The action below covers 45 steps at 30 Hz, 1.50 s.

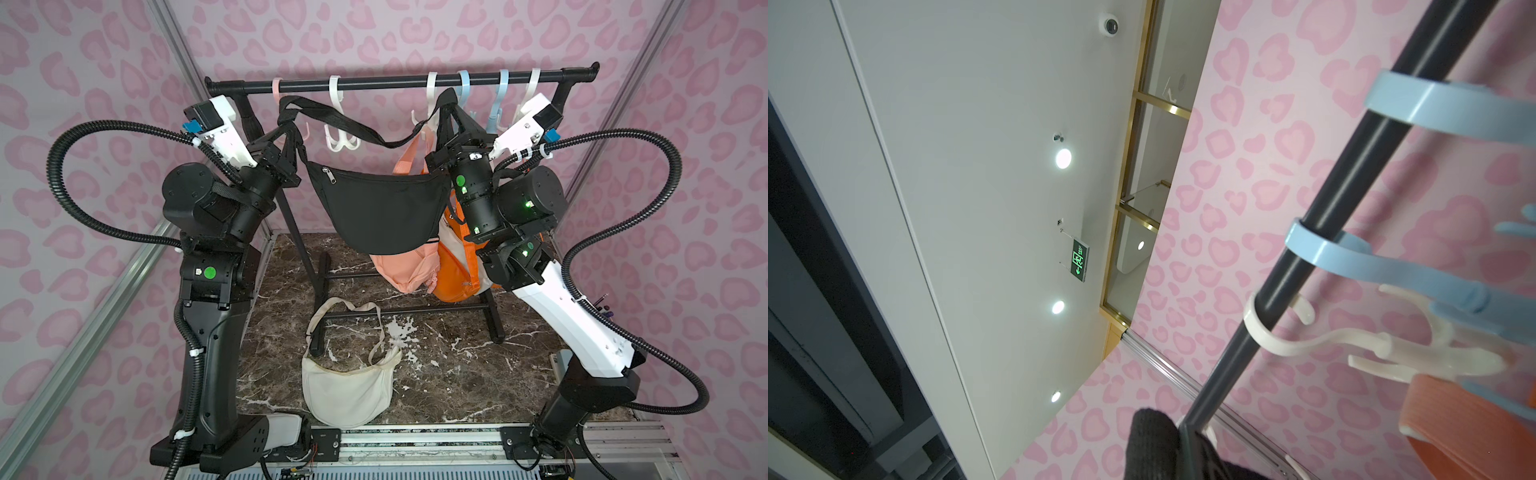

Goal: Take the bag off the hook
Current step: Pick up the bag from the hook, then place the bag inside the bag.

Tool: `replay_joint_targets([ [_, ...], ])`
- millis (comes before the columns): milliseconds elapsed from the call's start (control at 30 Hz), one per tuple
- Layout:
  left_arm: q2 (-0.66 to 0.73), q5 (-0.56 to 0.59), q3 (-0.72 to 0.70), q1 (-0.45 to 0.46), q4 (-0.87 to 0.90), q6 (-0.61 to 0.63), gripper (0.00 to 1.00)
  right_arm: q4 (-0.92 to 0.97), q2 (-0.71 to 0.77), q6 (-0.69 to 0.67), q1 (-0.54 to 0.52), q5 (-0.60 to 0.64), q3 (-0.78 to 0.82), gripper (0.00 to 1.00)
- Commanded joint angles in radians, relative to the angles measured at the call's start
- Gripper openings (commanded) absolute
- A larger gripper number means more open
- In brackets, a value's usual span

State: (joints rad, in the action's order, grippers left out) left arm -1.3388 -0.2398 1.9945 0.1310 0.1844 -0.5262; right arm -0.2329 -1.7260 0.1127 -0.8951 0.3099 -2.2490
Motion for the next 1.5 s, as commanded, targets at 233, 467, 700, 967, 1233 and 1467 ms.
replay_joint_targets([
  [233, 0.031, -0.019, -0.02, -0.002, -0.038, 0.006, 0.03, 0.048, 0.018, -0.053, -0.036, -0.028, 0.005, 0.0],
  [467, 0.063, -0.025, -0.024, -0.001, -0.023, 0.034, 0.03, 0.083, 0.028, -0.125, -0.093, -0.024, 0.003, 0.0],
  [700, 0.161, -0.021, -0.129, -0.001, -0.019, 0.063, 0.03, 0.059, 0.108, -0.201, -0.172, 0.022, 0.142, 0.0],
  [967, 0.361, 0.035, -0.391, -0.002, -0.027, 0.086, 0.03, -0.004, 0.235, -0.261, -0.266, 0.123, 0.387, 0.0],
  [1233, 0.528, 0.087, -0.641, 0.016, 0.033, 0.094, 0.03, -0.031, 0.296, -0.389, -0.38, 0.247, 0.618, 0.0],
  [1467, 0.608, 0.151, -0.773, 0.07, 0.128, 0.131, 0.03, -0.017, 0.381, -0.315, -0.427, 0.29, 0.818, 0.0],
])
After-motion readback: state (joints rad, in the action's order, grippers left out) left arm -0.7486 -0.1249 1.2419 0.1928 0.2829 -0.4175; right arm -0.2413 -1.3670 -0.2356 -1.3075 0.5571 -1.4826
